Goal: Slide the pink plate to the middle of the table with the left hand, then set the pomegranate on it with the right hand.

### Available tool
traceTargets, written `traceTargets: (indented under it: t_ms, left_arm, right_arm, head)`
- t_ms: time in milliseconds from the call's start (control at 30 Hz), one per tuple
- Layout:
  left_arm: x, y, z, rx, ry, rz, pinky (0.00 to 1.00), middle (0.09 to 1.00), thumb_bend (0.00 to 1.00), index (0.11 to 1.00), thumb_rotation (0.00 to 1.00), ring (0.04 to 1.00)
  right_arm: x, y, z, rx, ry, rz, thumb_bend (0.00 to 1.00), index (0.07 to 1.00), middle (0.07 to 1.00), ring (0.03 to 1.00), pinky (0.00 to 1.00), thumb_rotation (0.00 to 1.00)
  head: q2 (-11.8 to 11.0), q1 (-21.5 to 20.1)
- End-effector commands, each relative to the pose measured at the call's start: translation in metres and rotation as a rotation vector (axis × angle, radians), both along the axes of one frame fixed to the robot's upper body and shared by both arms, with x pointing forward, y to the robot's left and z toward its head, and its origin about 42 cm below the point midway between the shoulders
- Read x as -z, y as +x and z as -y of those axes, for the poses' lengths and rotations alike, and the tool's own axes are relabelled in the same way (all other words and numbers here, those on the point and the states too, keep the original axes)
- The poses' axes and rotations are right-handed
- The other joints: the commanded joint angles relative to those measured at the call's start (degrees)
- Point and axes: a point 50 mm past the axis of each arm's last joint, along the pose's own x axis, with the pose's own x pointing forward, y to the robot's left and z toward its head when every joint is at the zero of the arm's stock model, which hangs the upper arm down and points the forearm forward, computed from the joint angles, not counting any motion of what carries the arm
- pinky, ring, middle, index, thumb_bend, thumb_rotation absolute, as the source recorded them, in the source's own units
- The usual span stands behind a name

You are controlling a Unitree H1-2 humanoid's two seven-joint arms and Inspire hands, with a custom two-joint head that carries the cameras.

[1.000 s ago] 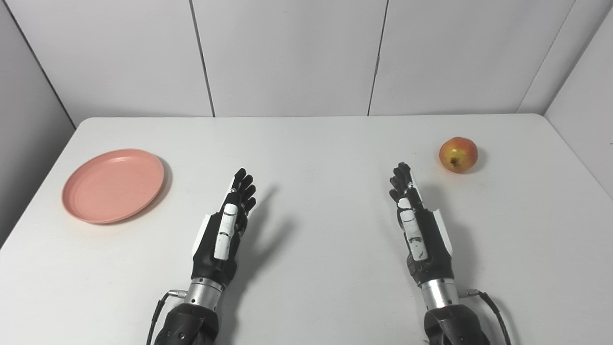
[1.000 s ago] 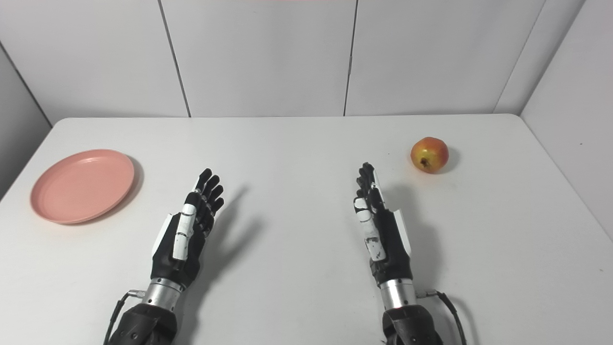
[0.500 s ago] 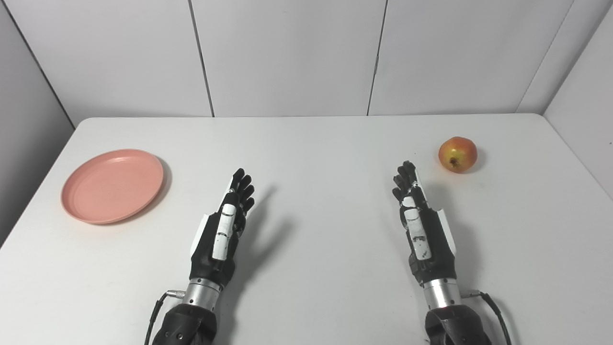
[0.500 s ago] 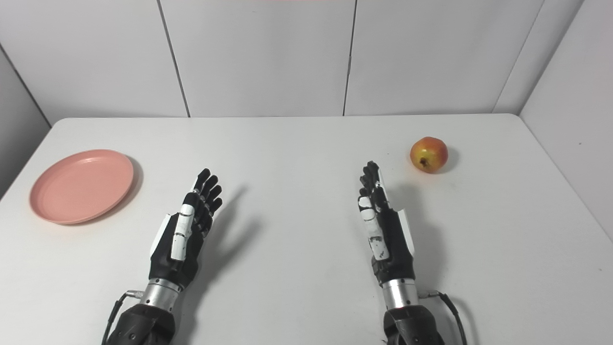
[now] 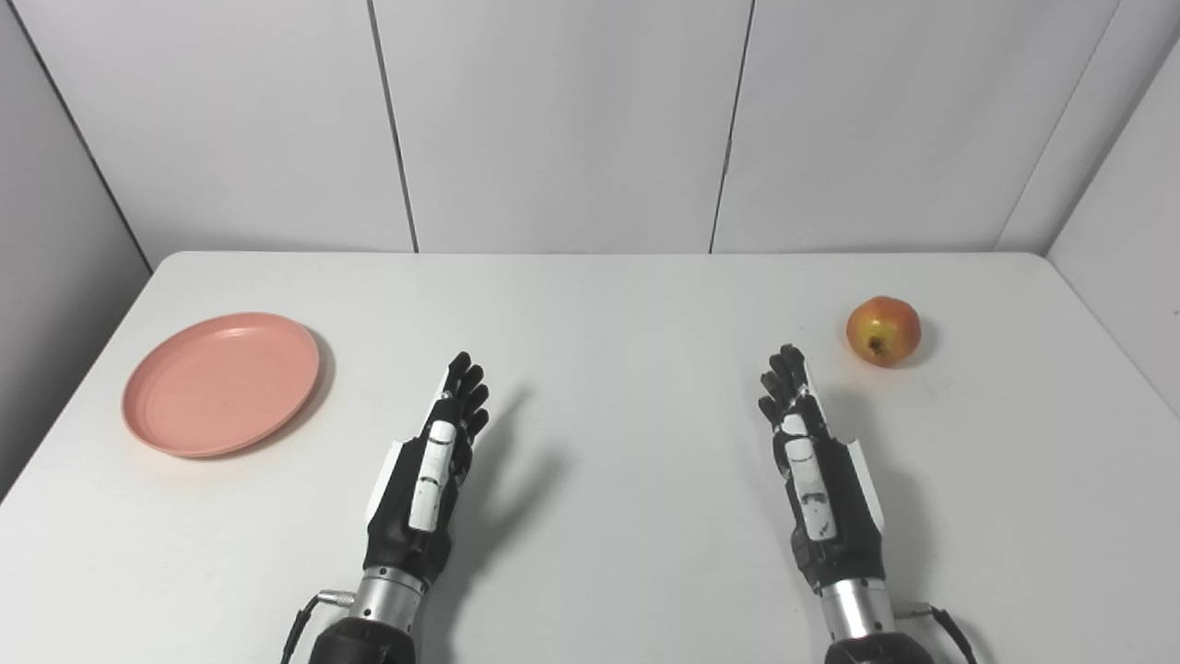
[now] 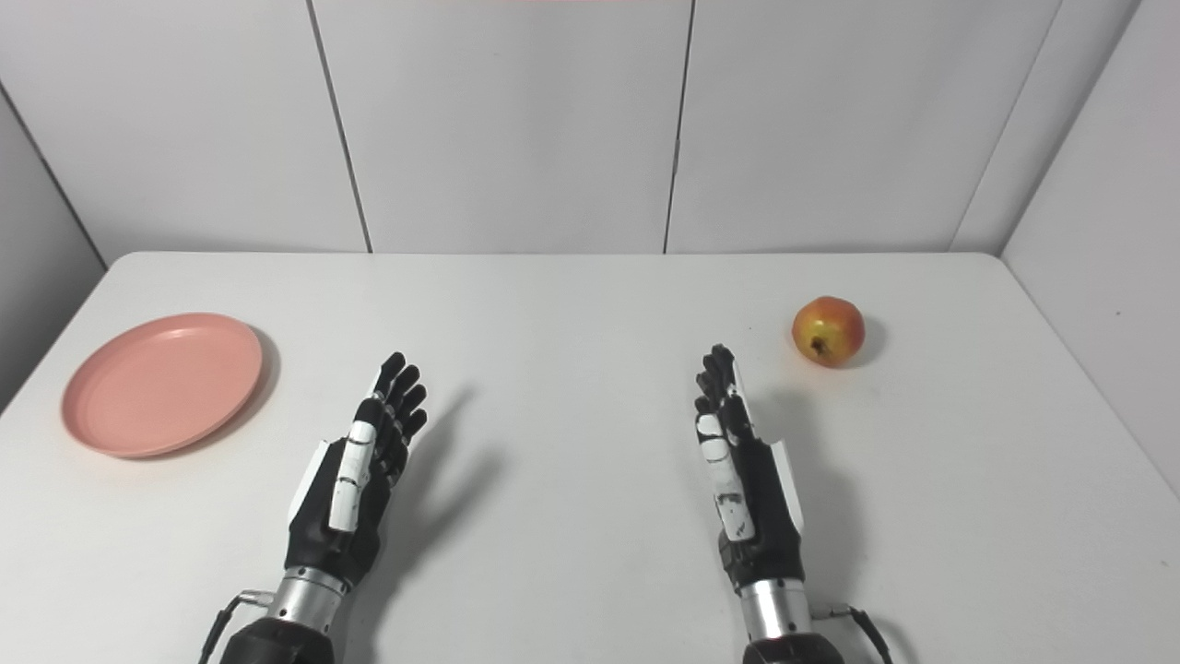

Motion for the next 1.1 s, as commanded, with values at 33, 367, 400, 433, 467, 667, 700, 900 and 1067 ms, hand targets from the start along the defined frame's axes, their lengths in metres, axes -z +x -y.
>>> traceTargets:
  t_ms: [33,367,400,433,467,667,700,900,1067]
  left_arm:
    - [0.011,-0.002,0.005,-0.006,0.014,0.003,1.00,1.000,0.52,1.000,1.00,1.000]
    - [0.017,-0.008,0.024,-0.022,0.058,0.009,1.00,1.000,0.50,1.000,1.00,1.000]
    - [0.017,-0.008,0.025,-0.022,0.065,0.010,1.00,1.000,0.51,1.000,1.00,1.000]
    - [0.017,-0.008,0.027,-0.023,0.073,0.005,1.00,1.000,0.52,1.000,1.00,1.000]
    - [0.018,-0.008,0.028,-0.024,0.078,0.001,1.00,1.000,0.53,1.000,1.00,1.000]
    - [0.018,-0.004,0.034,-0.054,0.062,-0.013,1.00,1.000,0.57,1.000,1.00,1.000]
    - [0.016,-0.003,0.036,-0.059,0.050,-0.012,1.00,1.000,0.57,1.000,1.00,1.000]
    - [-0.002,0.000,0.036,-0.045,0.009,0.022,1.00,1.000,0.55,1.000,1.00,1.000]
    - [-0.030,0.006,0.025,-0.037,-0.004,0.051,1.00,1.000,0.57,1.000,1.00,1.000]
  right_arm:
    - [0.017,-0.005,0.015,0.002,-0.037,-0.018,0.64,1.000,1.000,1.000,1.00,0.93]
    - [0.026,-0.008,0.033,-0.016,0.002,-0.043,0.65,1.000,1.000,1.000,1.00,0.97]
    - [0.026,-0.008,0.034,-0.017,0.008,-0.047,0.66,1.000,1.000,1.000,1.00,0.97]
    - [0.026,-0.008,0.036,-0.019,0.013,-0.050,0.66,1.000,1.000,1.000,1.00,0.97]
    - [0.027,-0.007,0.037,-0.020,0.017,-0.052,0.66,1.000,1.000,1.000,1.00,0.97]
    - [0.029,-0.003,0.044,-0.014,0.012,-0.058,0.66,1.000,1.000,1.000,1.00,0.97]
    - [0.028,-0.003,0.045,-0.013,0.008,-0.058,0.66,1.000,1.000,1.000,1.00,0.97]
    - [0.026,-0.004,0.048,-0.008,-0.004,-0.041,0.59,1.000,1.000,1.000,1.00,1.00]
    - [0.024,-0.002,0.048,-0.012,-0.008,-0.035,0.60,1.000,1.000,1.000,1.00,1.00]
  head:
    - [-1.05,2.65]
    - [-3.17,13.09]
    - [-3.17,13.09]
    - [-3.12,13.56]
    - [-3.15,13.70]
    - [-3.62,15.84]
    - [-3.61,16.72]
    - [-3.91,17.65]
    - [-3.74,17.58]
